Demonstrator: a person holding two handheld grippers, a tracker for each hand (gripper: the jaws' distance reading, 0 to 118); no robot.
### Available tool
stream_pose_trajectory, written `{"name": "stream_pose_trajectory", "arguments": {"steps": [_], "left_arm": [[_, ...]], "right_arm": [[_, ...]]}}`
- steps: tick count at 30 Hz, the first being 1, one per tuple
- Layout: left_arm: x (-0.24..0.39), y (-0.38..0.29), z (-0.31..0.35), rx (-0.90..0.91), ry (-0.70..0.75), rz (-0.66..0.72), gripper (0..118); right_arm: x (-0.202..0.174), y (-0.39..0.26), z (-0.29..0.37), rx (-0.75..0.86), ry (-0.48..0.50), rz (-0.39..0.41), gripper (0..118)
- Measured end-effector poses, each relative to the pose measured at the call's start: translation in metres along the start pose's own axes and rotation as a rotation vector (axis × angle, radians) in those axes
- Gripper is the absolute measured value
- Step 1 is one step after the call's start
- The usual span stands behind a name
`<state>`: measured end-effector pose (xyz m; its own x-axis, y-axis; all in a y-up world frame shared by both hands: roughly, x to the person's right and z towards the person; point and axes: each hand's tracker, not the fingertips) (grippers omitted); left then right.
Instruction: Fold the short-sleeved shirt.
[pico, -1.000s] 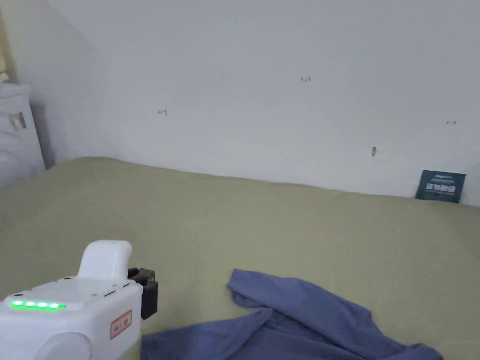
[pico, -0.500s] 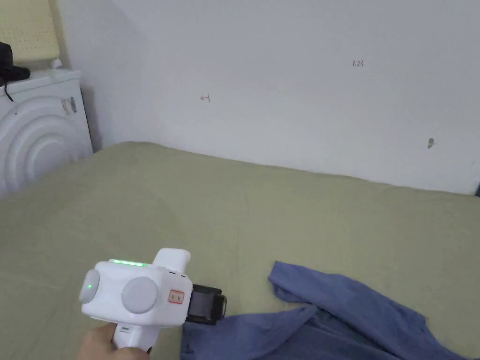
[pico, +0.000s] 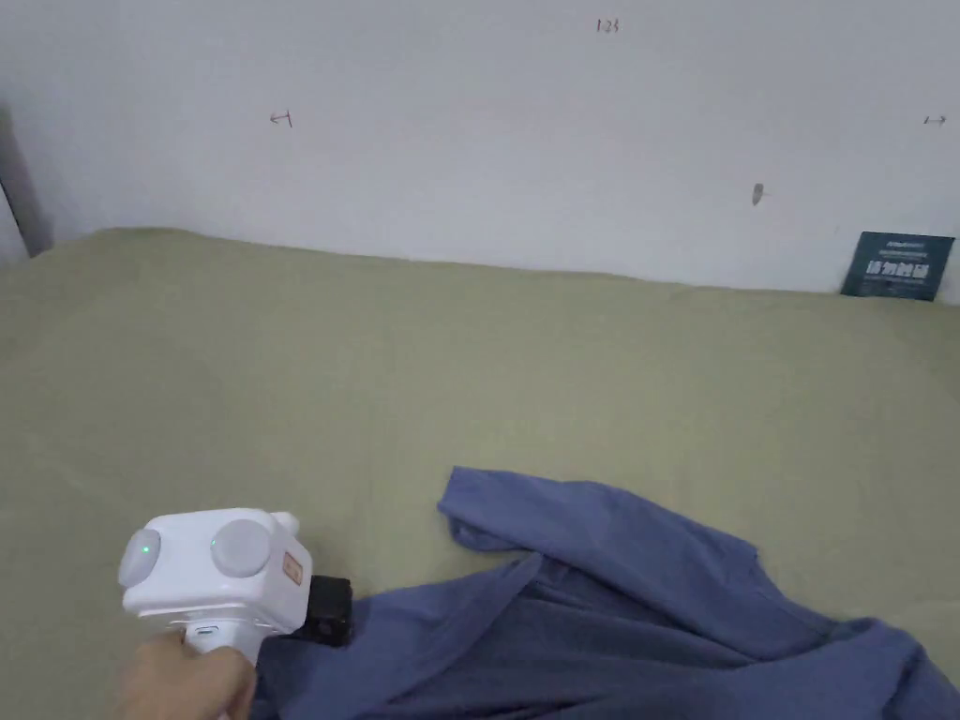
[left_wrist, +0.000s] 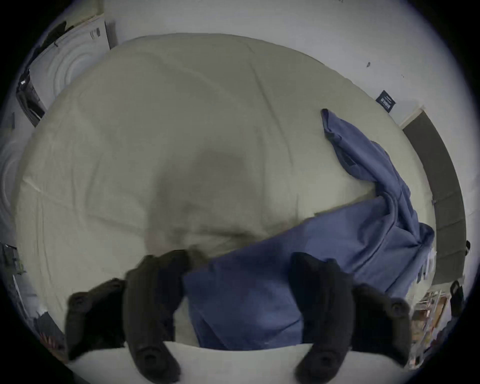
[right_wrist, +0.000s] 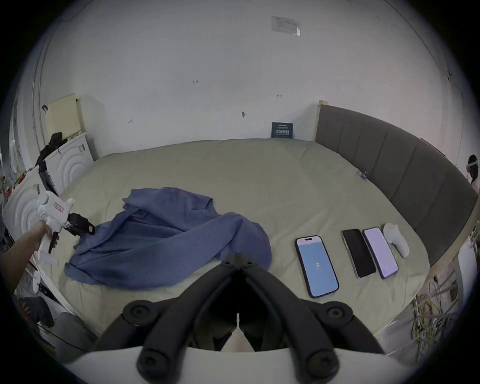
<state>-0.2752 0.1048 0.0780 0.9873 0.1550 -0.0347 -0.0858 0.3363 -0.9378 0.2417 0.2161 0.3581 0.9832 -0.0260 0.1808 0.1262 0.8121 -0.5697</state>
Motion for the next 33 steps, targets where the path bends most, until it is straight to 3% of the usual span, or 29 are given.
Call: {"name": "stream_pose_trajectory", "arguments": {"steps": [1,2,3,4,5,11,16,19,20,24,28,29,30,31,32,33], "left_arm": [[0.005,-0.003,0.001,0.016,0.084,-0.019,66],[0.007,-0.004,0.003,0.041,0.112,-0.042,47],[0.005,-0.003,0.006,0.054,0.116,-0.054,23],[0.004,-0.003,0.009,0.076,0.059,-0.042,8],[0.001,-0.002,0.011,0.08,-0.023,-0.002,8],[0.008,-0.005,0.028,0.095,-0.021,-0.033,8],[0.007,-0.004,0.037,0.092,-0.075,-0.001,8],[0.009,-0.004,0.037,0.087,-0.074,-0.008,8],[0.009,-0.004,0.037,0.084,-0.076,-0.008,8],[0.008,-0.003,0.034,0.076,-0.09,-0.007,8],[0.008,-0.001,0.032,0.064,-0.125,-0.03,8],[0.007,-0.001,0.033,0.065,-0.124,-0.032,8],[0.007,0.0,0.033,0.067,-0.124,-0.033,8],[0.006,0.001,0.033,0.072,-0.129,-0.03,8],[0.004,0.002,0.035,0.079,-0.149,-0.028,8],[0.003,0.004,0.038,0.091,-0.171,-0.028,8]], "right_arm": [[0.0,0.0,-0.002,-0.002,0.0,-0.001,0],[0.0,-0.001,-0.004,-0.003,0.002,-0.004,0],[0.0,-0.001,-0.005,-0.003,0.004,-0.007,0],[-0.002,0.002,-0.004,-0.005,0.007,-0.009,0],[-0.003,0.002,-0.006,-0.007,0.011,-0.011,0],[-0.003,0.018,-0.036,-0.066,0.034,0.028,0],[0.013,0.053,-0.104,-0.22,0.088,-0.026,4],[0.016,0.065,-0.156,-0.37,0.163,-0.037,113],[0.018,0.069,-0.167,-0.308,0.142,-0.051,114],[0.017,0.071,-0.218,-0.46,0.081,-0.067,113],[0.015,0.061,-0.241,-0.572,0.157,-0.17,110],[0.014,0.061,-0.241,-0.573,0.145,-0.159,90],[0.012,0.06,-0.239,-0.566,0.131,-0.147,60],[0.009,0.062,-0.235,-0.562,0.103,-0.085,28],[0.006,0.061,-0.234,-0.551,0.126,-0.079,12],[0.003,0.064,-0.23,-0.541,0.166,-0.091,12]]}}
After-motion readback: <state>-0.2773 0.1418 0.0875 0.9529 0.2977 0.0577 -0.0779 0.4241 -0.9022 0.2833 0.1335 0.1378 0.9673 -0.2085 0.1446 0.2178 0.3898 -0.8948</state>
